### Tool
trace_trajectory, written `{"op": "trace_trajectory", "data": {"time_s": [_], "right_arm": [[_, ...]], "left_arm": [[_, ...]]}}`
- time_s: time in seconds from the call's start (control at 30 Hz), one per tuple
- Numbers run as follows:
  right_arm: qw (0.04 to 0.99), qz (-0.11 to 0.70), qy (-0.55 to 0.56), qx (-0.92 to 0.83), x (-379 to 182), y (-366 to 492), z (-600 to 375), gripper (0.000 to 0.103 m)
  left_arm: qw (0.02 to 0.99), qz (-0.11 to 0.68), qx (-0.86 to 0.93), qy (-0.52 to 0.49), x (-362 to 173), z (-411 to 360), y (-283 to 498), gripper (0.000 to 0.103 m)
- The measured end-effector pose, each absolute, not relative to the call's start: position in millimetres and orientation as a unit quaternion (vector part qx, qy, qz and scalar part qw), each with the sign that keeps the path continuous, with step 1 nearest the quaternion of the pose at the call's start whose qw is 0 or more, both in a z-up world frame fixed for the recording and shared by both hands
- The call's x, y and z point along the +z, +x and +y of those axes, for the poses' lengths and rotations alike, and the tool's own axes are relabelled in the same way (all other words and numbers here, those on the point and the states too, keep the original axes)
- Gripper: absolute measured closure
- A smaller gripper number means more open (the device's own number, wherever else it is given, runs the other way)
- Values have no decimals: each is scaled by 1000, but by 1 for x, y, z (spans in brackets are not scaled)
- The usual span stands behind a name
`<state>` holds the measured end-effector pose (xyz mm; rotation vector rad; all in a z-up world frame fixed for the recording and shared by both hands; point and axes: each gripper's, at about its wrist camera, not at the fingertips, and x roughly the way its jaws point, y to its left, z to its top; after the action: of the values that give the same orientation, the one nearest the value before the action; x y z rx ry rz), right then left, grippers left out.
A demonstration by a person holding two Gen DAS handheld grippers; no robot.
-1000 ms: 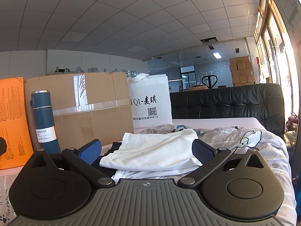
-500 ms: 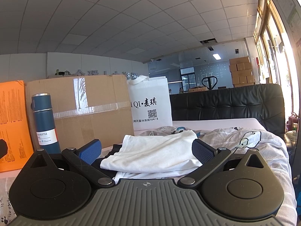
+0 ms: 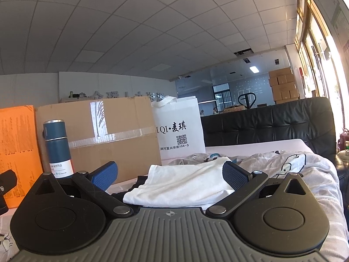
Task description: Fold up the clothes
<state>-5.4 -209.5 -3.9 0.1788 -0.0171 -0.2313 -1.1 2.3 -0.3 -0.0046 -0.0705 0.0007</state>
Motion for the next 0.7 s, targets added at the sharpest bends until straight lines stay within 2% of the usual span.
{"op": "trace_trajectory", "data": {"time_s": [0.7], "right_arm": [[989,-22,98,-107,-4,-9,-211,0]], "left_arm": [[999,-35,1,-4,-1,2,-1,0]]}}
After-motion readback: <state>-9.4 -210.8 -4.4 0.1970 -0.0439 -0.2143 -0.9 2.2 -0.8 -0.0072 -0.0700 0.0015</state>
